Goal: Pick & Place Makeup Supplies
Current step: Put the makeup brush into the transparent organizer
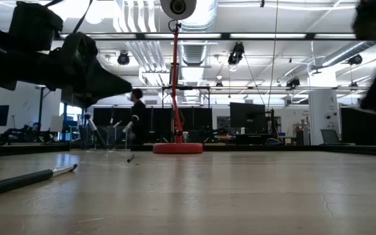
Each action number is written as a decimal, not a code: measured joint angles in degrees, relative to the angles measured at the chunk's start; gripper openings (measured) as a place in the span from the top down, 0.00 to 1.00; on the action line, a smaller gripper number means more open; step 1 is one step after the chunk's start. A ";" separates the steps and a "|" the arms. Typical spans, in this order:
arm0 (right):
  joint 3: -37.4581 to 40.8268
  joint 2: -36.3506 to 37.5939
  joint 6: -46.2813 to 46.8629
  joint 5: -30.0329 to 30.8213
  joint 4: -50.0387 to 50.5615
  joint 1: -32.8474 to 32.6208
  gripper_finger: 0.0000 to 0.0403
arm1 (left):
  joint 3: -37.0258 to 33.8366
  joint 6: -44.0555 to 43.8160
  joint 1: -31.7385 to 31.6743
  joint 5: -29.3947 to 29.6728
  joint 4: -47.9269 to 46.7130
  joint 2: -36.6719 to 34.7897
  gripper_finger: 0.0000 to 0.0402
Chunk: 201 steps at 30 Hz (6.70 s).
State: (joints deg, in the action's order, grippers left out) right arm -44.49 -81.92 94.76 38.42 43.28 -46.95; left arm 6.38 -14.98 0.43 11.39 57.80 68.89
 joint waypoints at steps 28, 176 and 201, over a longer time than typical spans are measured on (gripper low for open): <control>-0.09 -9.57 -92.36 -16.43 -88.98 28.67 0.97 | 12.55 5.49 5.42 -15.36 30.62 25.33 0.78; -0.26 -6.35 -93.72 -2.26 -71.07 27.08 0.96 | 33.46 -15.69 -13.37 0.74 -64.10 21.95 0.71; -0.26 -6.35 -93.67 -2.26 -70.65 27.08 0.96 | 34.28 -1.08 -10.33 1.62 -65.75 22.49 0.98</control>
State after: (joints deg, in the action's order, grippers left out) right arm -44.75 -88.27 1.08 36.16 -27.37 -19.88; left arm 40.66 -16.06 -9.90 13.02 -7.95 91.39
